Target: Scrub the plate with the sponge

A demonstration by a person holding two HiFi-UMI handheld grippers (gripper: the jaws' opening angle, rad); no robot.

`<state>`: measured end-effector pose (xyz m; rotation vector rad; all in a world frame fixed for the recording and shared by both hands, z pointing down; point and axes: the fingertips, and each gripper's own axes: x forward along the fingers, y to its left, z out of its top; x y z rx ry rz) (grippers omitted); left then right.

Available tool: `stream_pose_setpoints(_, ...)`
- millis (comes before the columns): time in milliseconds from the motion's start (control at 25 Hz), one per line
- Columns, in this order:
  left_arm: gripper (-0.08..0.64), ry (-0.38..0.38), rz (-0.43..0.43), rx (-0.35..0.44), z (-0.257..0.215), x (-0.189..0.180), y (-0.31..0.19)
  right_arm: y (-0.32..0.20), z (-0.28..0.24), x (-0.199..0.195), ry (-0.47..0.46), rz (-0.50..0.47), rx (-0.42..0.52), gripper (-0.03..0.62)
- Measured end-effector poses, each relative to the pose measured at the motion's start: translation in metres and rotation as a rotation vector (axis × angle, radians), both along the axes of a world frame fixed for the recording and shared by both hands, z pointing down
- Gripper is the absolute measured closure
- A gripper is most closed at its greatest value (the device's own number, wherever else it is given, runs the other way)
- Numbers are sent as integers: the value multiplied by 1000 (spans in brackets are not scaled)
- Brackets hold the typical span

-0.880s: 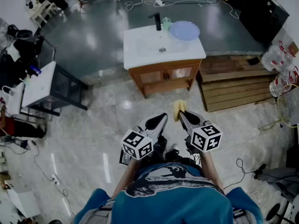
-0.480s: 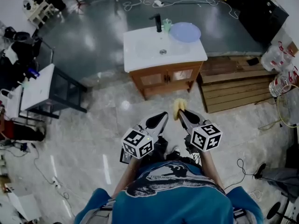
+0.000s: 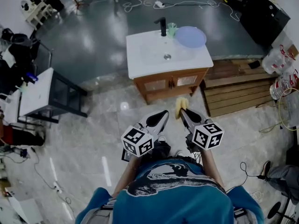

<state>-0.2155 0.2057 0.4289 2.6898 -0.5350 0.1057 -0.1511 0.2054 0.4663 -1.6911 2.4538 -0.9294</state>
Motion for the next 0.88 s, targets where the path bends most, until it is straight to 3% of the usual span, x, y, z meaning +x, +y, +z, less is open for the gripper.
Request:
stream_pose_setpoints(480,560,10,41,-33,10,-14,-58,-41,12,-13,17,43,-44,563)
stream_pose_setpoints(880,559,7,77,-63,18,36,-85,-65,20,44,12,91,-81,563)
